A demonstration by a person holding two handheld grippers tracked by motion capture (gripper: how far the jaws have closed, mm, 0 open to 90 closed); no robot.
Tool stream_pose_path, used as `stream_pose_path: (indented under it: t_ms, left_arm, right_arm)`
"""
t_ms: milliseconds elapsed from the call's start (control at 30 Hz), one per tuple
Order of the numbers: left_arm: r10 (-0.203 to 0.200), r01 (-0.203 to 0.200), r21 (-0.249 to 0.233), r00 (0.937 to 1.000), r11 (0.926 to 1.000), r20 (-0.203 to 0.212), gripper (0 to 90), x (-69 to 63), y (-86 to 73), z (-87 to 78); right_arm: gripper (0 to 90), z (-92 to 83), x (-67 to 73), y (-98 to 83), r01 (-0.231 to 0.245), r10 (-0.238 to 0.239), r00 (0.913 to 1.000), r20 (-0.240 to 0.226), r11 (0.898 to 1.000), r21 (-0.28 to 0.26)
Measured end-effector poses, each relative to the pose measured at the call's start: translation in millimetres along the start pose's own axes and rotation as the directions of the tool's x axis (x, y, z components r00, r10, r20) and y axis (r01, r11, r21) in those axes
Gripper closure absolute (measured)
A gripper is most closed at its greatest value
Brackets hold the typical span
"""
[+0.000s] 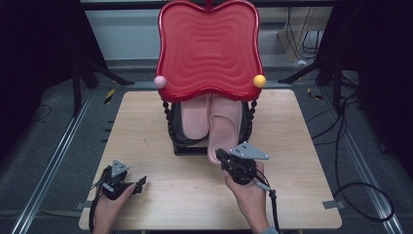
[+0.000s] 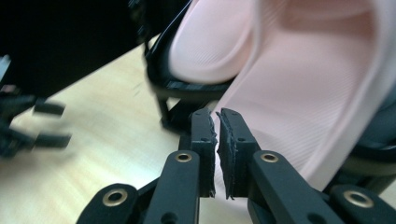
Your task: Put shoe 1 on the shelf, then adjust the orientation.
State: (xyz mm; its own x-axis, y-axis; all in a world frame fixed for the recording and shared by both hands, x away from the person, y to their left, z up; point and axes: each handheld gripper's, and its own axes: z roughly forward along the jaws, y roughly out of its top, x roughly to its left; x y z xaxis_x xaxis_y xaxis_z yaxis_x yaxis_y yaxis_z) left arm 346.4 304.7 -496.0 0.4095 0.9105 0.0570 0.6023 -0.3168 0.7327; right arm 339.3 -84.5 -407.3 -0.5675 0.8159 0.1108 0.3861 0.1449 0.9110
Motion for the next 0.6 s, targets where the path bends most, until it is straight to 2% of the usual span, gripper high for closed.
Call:
stream_pose_path:
  t_ms: [67,333,600]
  left_arm:
    - [0.000,0.000,0.000,1.0000,1.0000,-0.001,12.4,0.3,0.1,-0.3]
    - [0.003,-0.003,-0.007,1.0000,1.0000,-0.001,12.4,-1.5,1.6,-1.7]
    - [0.003,-0.003,-0.004,1.0000,1.0000,-0.002,12.4,-1.1,1.1,-0.7]
  right_arm:
    - [85.9,-1.8,3.6,-5.1,0.001,-0.001,0.9997,-0.024,1.000,0.014]
    - [87.7,-5.7,14.4,-24.8,0.028,-0.023,0.9976,-0.066,0.997,0.075]
    - [89.2,-8.8,7.9,-43.8,0.007,-0.001,0.9987,-0.051,0.993,0.115]
